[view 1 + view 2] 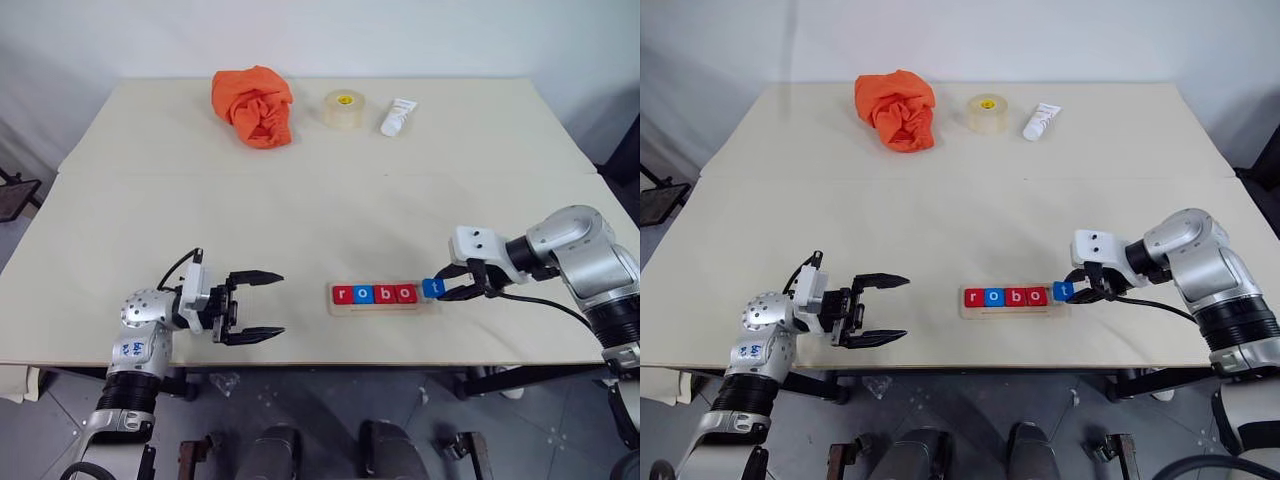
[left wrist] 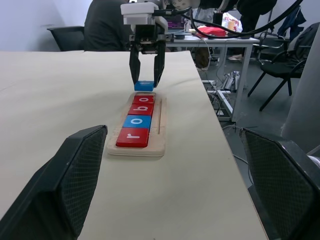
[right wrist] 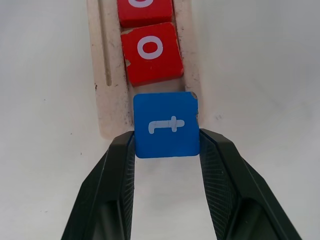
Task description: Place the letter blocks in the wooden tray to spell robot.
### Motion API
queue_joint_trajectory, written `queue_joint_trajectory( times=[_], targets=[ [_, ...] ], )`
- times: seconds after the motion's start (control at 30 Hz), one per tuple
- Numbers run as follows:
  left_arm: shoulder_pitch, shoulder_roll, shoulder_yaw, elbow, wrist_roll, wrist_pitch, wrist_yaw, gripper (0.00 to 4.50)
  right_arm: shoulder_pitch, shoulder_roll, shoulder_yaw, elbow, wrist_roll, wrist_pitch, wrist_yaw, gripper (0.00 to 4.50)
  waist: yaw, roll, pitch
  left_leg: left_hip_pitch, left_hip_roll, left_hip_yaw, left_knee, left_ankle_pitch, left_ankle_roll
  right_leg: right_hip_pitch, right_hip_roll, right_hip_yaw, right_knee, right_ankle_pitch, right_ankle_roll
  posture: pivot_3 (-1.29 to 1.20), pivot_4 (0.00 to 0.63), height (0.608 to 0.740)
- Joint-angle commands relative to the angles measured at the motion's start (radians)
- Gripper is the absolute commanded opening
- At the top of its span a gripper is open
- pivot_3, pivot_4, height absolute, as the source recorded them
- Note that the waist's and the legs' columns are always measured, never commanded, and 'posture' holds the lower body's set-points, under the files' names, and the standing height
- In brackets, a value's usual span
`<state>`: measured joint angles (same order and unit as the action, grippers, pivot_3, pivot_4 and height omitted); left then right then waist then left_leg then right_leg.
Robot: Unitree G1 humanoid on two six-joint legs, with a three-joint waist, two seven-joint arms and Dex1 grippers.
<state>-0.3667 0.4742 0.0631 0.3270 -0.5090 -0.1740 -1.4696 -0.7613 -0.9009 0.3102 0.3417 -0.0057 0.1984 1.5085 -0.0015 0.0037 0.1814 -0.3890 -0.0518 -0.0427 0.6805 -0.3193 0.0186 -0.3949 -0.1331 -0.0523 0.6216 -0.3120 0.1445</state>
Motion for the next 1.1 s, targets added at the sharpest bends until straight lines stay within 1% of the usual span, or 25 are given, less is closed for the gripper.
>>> queue_joint_trajectory(
  times=[0.03, 0.3, 0.57, 0.63, 0.7, 0.73, 0.87, 1.0, 1.1],
  targets=[
    [0.011, 0.007, 0.021, -0.033, -0.013, -0.007, 0.008, 4.5, -0.021, 0.006, -0.003, -0.001, -0.001, -0.01, 0.024, 1.46, 0.0, 0.0, 0.0, 0.0, 0.0, 0.0, 0.0, 0.0, 0.0, 0.0, 0.0, 0.0, 0.0, 0.0, 0.0, 0.0, 0.15, 0.74],
    [0.014, 0.005, 0.021, -0.037, -0.011, -0.009, 0.017, 4.5, -0.021, 0.04, 0.004, -0.012, -0.004, 0.004, 0.028, 1.46, 0.0, 0.0, 0.0, 0.0, 0.0, 0.0, 0.0, 0.0, 0.0, 0.0, 0.0, 0.0, 0.0, 0.0, 0.0, 0.0, 0.15, 0.74],
    [0.012, 0.003, 0.019, -0.035, -0.009, -0.012, 0.023, 4.5, -0.008, 0.05, 0.0, -0.034, 0.006, 0.022, 0.032, 1.46, 0.0, 0.0, 0.0, 0.0, 0.0, 0.0, 0.0, 0.0, 0.0, 0.0, 0.0, 0.0, 0.0, 0.0, 0.0, 0.0, 0.15, 0.74],
    [0.009, 0.001, 0.019, -0.032, -0.008, -0.015, 0.024, 4.5, -0.004, 0.051, -0.003, -0.042, 0.011, 0.031, 0.033, 2.21, 0.0, 0.0, 0.0, 0.0, 0.0, 0.0, 0.0, 0.0, 0.0, 0.0, 0.0, 0.0, 0.0, 0.0, 0.0, 0.0, 0.15, 0.74],
    [0.008, 0.0, 0.018, -0.03, -0.006, -0.018, 0.025, 4.5, 0.0, 0.048, -0.005, -0.053, 0.015, 0.037, 0.038, 2.75, 0.0, 0.0, 0.0, 0.0, 0.0, 0.0, 0.0, 0.0, 0.0, 0.0, 0.0, 0.0, 0.0, 0.0, 0.0, 0.0, 0.15, 0.74],
    [0.008, -0.001, 0.017, -0.031, -0.006, -0.019, 0.026, 4.5, 0.002, 0.048, -0.008, -0.059, 0.019, 0.042, 0.036, 3.17, 0.0, 0.0, 0.0, 0.0, 0.0, 0.0, 0.0, 0.0, 0.0, 0.0, 0.0, 0.0, 0.0, 0.0, 0.0, 0.0, 0.15, 0.74],
    [0.006, -0.004, 0.015, -0.028, -0.004, -0.023, 0.028, 4.5, 0.001, 0.044, -0.014, -0.072, 0.025, 0.053, 0.036, 4.46, 0.0, 0.0, 0.0, 0.0, 0.0, 0.0, 0.0, 0.0, 0.0, 0.0, 0.0, 0.0, 0.0, 0.0, 0.0, 0.0, 0.15, 0.74],
    [0.01, -0.005, 0.013, -0.034, -0.004, -0.023, 0.033, 4.5, 0.003, 0.031, -0.028, -0.091, 0.037, 0.063, 0.035, 4.46, 0.0, 0.0, 0.0, 0.0, 0.0, 0.0, 0.0, 0.0, 0.0, 0.0, 0.0, 0.0, 0.0, 0.0, 0.0, 0.0, 0.15, 0.74],
    [0.013, -0.007, 0.019, -0.044, 0.008, -0.023, 0.074, 4.5, 0.011, 0.015, -0.075, -0.113, 0.07, 0.089, 0.007, 4.46, 0.001, 0.0, 0.0, 0.0, 0.0, 0.0, 0.0, 0.0, 0.0, 0.0, 0.0, 0.0, 0.0, 0.0, 0.0, 0.0, 0.15, 0.74]
  ],
)
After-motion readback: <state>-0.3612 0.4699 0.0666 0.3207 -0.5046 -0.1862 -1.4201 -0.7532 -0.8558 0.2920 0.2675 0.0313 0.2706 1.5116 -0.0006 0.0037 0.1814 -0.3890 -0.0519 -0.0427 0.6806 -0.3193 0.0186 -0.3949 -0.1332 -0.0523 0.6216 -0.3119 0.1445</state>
